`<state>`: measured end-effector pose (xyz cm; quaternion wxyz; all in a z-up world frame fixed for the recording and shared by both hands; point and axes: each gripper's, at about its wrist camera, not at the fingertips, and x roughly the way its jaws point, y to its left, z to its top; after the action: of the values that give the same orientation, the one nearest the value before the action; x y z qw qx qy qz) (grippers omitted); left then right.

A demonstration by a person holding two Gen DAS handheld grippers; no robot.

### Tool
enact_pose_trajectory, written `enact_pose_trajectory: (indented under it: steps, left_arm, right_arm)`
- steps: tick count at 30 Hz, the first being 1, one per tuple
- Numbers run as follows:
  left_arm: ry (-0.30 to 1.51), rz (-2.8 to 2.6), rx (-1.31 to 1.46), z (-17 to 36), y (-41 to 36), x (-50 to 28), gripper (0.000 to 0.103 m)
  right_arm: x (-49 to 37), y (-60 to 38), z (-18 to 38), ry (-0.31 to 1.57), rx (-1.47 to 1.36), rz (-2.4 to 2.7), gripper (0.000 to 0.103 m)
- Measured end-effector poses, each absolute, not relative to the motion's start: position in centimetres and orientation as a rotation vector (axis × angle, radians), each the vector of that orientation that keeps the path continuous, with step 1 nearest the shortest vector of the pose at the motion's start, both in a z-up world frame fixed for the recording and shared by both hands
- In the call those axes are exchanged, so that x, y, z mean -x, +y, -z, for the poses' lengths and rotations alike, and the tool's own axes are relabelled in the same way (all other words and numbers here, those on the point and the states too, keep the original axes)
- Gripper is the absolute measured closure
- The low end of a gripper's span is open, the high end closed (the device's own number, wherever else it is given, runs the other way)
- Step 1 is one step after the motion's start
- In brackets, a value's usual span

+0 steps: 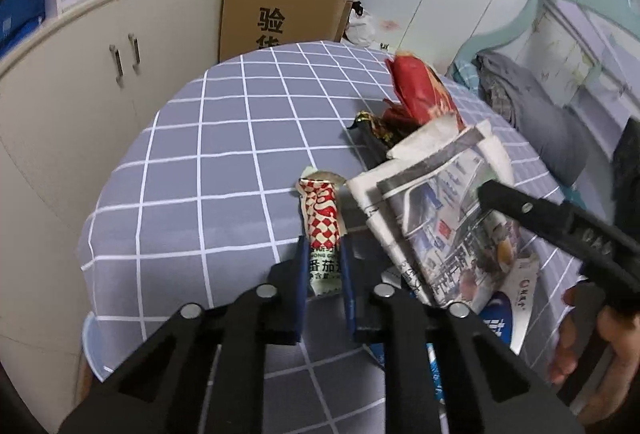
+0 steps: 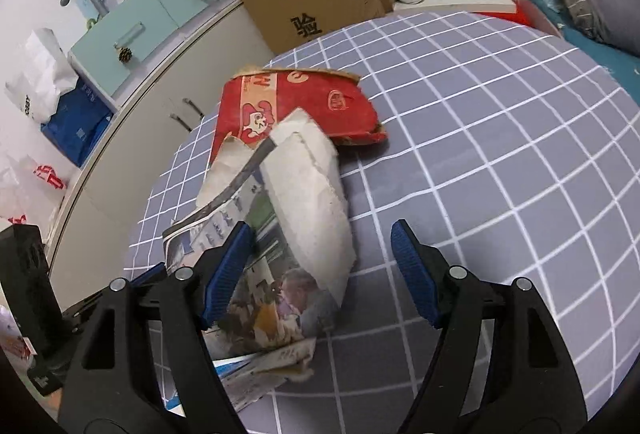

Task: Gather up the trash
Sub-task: 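Grasp the red-white snack stick with the left tool while the right tool grasps the newspaper, then carry both items to the wastebasket and open both tools to drop them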

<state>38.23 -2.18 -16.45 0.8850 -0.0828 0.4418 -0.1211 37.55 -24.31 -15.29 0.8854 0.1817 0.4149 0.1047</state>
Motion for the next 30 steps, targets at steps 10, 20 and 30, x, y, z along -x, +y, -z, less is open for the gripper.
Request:
enact_pose_trajectory:
  steps: [10,20,30]
  left_arm:
    - [0.85,0.262,0.264,14.9,0.7,-36.2,0.093]
    - [0.75,0.269,0.34,11.6,4.0,-32.1,0.093]
    - [0.665,0.175,0.391,9.6,11.5,-27.6,0.093]
  right_arm:
    - [-35.2,-23.1,11.3,0.736,-0.303,-0.242,0.081]
    - [-31.9,-19.8,5.4,0.599,-0.207,-0.259,0.085]
    - [-28.6,-9.7,2.7,0.545,-0.086,-0.399,0.085]
